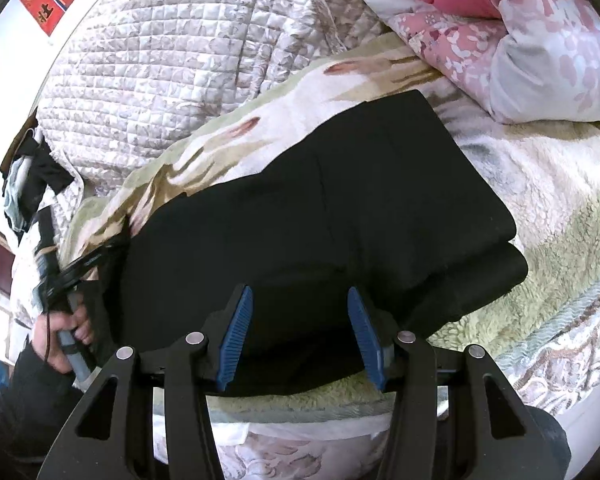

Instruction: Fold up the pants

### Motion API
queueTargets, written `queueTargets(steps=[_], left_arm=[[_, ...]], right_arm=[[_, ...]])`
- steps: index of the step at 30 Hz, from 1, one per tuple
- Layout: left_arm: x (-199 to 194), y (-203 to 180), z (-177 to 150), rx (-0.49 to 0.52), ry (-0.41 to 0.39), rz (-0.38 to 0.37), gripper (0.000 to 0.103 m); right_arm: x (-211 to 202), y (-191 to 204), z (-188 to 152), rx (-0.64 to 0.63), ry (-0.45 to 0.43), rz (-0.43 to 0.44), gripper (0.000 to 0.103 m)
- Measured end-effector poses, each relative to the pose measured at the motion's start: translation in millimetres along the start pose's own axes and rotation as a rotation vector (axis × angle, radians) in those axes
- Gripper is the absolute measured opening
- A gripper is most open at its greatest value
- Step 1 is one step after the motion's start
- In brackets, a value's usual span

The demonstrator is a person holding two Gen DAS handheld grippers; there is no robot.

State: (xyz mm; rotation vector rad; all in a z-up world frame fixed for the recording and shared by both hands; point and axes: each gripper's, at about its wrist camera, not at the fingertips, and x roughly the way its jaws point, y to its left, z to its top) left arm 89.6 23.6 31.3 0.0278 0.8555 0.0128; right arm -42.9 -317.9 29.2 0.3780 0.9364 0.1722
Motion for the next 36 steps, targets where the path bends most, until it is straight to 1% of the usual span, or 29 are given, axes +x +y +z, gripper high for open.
queueTargets(steps=[1, 3, 5, 7, 9, 10, 12, 13, 15, 17, 19, 20, 22, 25, 28, 32, 33, 34, 35, 36], left_arm=[[-17, 9, -3, -0.028, -0.040, -0.003, 0.004], [-48, 29, -12, -0.092, -0.095, -0.003, 0.004], [-74, 51, -26, -0.154, -0.133, 0.011, 0.004], [-95, 73, -45, -0.223, -0.142, 0.024, 0.005], [-104, 90, -66, -0.267, -0.119, 0.036, 0.005], [-104, 97, -76, -0.292, -0.093, 0.052, 0.005], [-99, 107, -92, -0.337, -0.040, 0.054, 0.006], [-95, 113, -100, -0.375, -0.013, 0.057, 0.006], [-88, 125, -112, -0.468, 0.035, 0.023, 0.006], [-85, 130, -119, -0.527, 0.052, 0.002, 0.014], [-83, 134, -125, -0.575, 0.050, -0.032, 0.034], [-83, 134, -126, -0.591, 0.051, -0.046, 0.037], [-85, 134, -128, -0.612, 0.048, -0.064, 0.037], [-86, 135, -135, -0.628, 0.042, -0.064, 0.040], [-80, 138, -133, -0.636, 0.039, -0.071, 0.040], [-72, 138, -122, -0.607, 0.012, -0.053, 0.040], [-70, 139, -120, -0.598, 0.009, -0.046, 0.037], [-67, 138, -117, -0.590, 0.005, -0.035, 0.025], [-65, 139, -116, -0.586, 0.009, -0.033, 0.018], [-63, 140, -116, -0.584, 0.018, -0.031, 0.008]], right_arm=[[-1, 1, 0, 0.000, -0.002, 0.001, 0.050], [-4, 1, 0, -0.001, -0.010, 0.001, 0.050], [-6, 2, 1, -0.004, -0.014, 0.004, 0.050], [-5, 5, 0, -0.012, -0.010, 0.005, 0.050], [-2, 8, -2, -0.018, 0.000, 0.006, 0.050], [-1, 10, -3, -0.020, 0.006, 0.009, 0.050], [2, 13, -5, -0.023, 0.019, 0.012, 0.050], [2, 15, -6, -0.026, 0.023, 0.013, 0.050], [1, 17, -8, -0.029, 0.025, 0.014, 0.050], [-2, 17, -9, -0.022, 0.023, 0.015, 0.050], [-5, 15, -9, -0.011, 0.020, 0.010, 0.050], [-6, 13, -9, -0.004, 0.018, 0.004, 0.050], [-9, 8, -10, 0.013, 0.013, -0.003, 0.050], [-9, 3, -10, 0.039, 0.016, -0.015, 0.050], [-8, -5, -9, 0.074, 0.011, -0.019, 0.050], [-10, -13, -8, 0.115, 0.007, -0.032, 0.050], [-11, -15, -8, 0.123, 0.007, -0.037, 0.050], [-12, -17, -7, 0.130, 0.007, -0.046, 0.050], [-13, -20, -7, 0.142, 0.004, -0.052, 0.050], [-14, -23, -6, 0.154, 0.002, -0.051, 0.050]])
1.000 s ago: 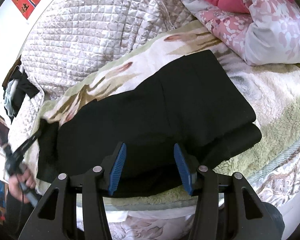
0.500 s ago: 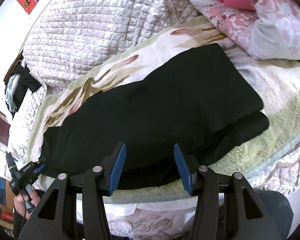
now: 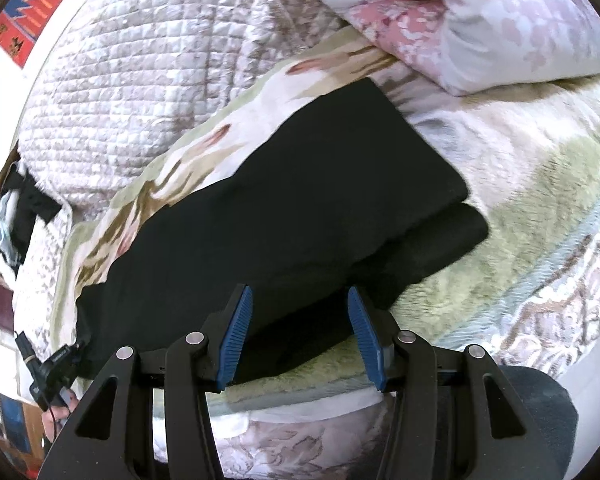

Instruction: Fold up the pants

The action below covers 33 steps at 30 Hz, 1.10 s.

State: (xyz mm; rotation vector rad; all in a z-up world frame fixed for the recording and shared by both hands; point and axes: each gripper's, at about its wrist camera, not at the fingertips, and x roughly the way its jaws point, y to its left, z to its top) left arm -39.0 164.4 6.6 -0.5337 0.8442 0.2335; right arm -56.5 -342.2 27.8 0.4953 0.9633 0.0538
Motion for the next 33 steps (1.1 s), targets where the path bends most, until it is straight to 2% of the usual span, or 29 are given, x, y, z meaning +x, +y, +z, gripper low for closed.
queueTargets(steps=[8, 13, 18, 23, 26, 33], left_arm=[[-15, -8, 7, 0.038, -0.041, -0.005, 0.005], [-19, -11, 10, 0.050, -0.045, -0.010, 0.005], [-17, -11, 10, 0.048, -0.037, -0.010, 0.005], [-17, -10, 10, 0.057, -0.040, -0.009, 0.005], [-16, -10, 9, 0.058, -0.036, -0.009, 0.005], [-15, -12, 9, 0.058, -0.032, -0.005, 0.005]], right_arm=[[0, -20, 14, 0.092, -0.020, 0.010, 0.050], [-1, -19, 20, 0.104, -0.058, -0.013, 0.050], [-1, -25, 22, 0.168, -0.087, 0.001, 0.050], [-17, -33, 20, 0.207, -0.162, -0.107, 0.050], [-5, -48, 26, 0.250, -0.112, -0.092, 0.051], [4, -54, 44, 0.295, -0.139, -0.037, 0.050]])
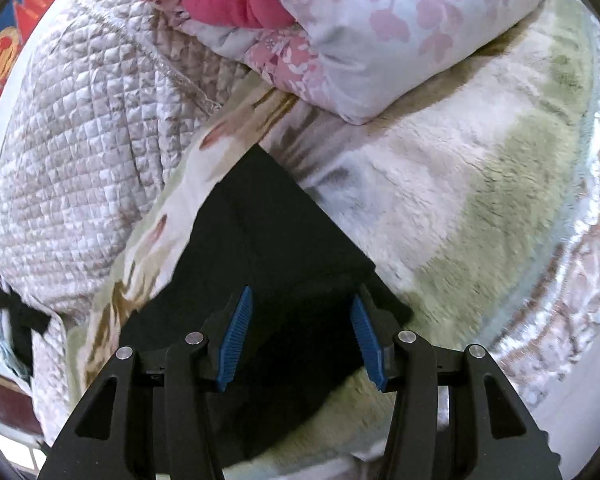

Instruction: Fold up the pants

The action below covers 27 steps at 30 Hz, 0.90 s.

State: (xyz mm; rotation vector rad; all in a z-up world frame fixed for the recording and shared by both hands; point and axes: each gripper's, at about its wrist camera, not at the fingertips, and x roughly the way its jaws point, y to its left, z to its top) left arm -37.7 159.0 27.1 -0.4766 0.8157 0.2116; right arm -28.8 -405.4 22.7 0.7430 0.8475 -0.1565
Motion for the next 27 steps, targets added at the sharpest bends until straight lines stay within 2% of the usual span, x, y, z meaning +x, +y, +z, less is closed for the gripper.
queueTargets(steps=[1, 2, 3, 9, 12, 14, 17, 23, 27], left_arm=[[-1, 0, 0, -0.002, 0.000, 0.000, 0.005], [-2, 0, 1, -0.005, -0.001, -0.003, 0.005], [-4, 0, 2, -0.006, -0.004, -0.004, 0.005], [-27, 2, 6, -0.020, -0.043, -0.011, 0.005], [-38, 8, 1, -0.021, -0.052, 0.009, 0.005], [-32, 14, -7, -0.017, -0.019, 0.032, 0.005], [-24, 23, -15, -0.060, 0.031, 0.043, 0.004], [-48, 17, -9, -0.052, -0.039, 0.043, 0.004], [-58, 17, -4, -0.052, -0.068, 0.047, 0.004]], right_arm=[[-2, 3, 1, -0.016, -0.015, 0.011, 0.045], [-4, 7, 1, -0.036, -0.028, 0.020, 0.018], [-6, 10, 2, -0.052, -0.030, 0.032, 0.008], [-33, 19, 5, -0.100, -0.062, 0.105, 0.008], [-21, 6, 1, -0.084, -0.010, 0.038, 0.008], [-12, -6, -3, -0.046, 0.032, 0.017, 0.008], [-21, -3, -2, -0.055, 0.011, 0.041, 0.008], [-46, 9, 1, -0.065, -0.031, 0.110, 0.008], [-43, 6, 1, -0.069, -0.025, 0.083, 0.008]])
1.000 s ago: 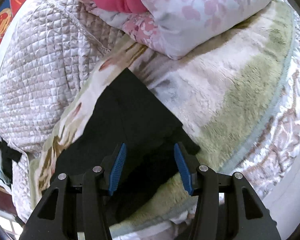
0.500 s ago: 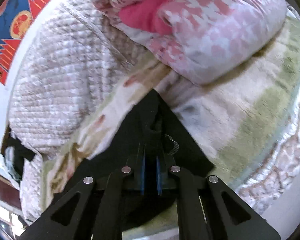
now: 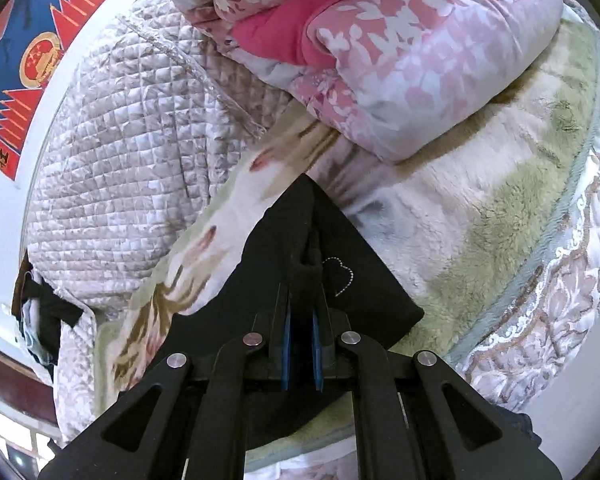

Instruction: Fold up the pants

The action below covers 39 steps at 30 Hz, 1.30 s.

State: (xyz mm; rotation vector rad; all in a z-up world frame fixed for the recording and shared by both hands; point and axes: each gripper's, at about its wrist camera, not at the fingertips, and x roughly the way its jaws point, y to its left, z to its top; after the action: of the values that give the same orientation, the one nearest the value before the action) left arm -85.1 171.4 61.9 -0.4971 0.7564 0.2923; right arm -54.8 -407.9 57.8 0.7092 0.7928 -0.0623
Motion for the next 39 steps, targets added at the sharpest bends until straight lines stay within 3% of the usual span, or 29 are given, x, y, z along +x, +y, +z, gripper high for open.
queueTargets(steps=[2, 4, 6, 8, 11, 14, 18, 22, 26, 32, 35, 39], left_arm=[[6, 3, 0, 0.009, 0.008, 0.016, 0.004], [19, 7, -5, 0.000, 0.070, 0.041, 0.004], [26, 8, -12, 0.003, 0.120, 0.075, 0.005], [25, 10, -17, 0.000, 0.137, 0.109, 0.006], [14, 19, -14, -0.022, 0.096, 0.173, 0.009], [0, 21, -3, -0.026, 0.014, 0.226, 0.009], [1, 2, 7, 0.040, -0.026, 0.137, 0.009], [31, -35, 5, 0.139, 0.041, 0.004, 0.010], [64, -70, 0, 0.224, 0.101, -0.064, 0.010], [102, -98, 0, 0.315, 0.118, -0.057, 0.010], [123, -93, 0, 0.303, 0.164, -0.010, 0.010], [120, -86, 5, 0.277, 0.146, -0.010, 0.010]], right_arm=[[13, -9, -2, 0.009, 0.038, -0.058, 0.008], [23, -19, -7, 0.034, 0.092, -0.099, 0.010], [20, -20, -8, 0.028, 0.078, -0.135, 0.025], [8, -16, -5, 0.000, 0.020, -0.184, 0.026], [-10, -5, 1, -0.076, -0.077, -0.237, 0.026], [-7, 19, 0, -0.202, -0.102, -0.206, 0.028], [32, 50, -10, -0.366, -0.002, -0.123, 0.028], [71, 69, -15, -0.463, 0.074, -0.115, 0.028], [90, 78, -7, -0.541, 0.064, -0.133, 0.028], [119, 68, 17, -0.519, 0.053, -0.182, 0.028], [121, 71, 17, -0.537, 0.042, -0.191, 0.028], [107, 73, 19, -0.521, -0.007, -0.170, 0.030]])
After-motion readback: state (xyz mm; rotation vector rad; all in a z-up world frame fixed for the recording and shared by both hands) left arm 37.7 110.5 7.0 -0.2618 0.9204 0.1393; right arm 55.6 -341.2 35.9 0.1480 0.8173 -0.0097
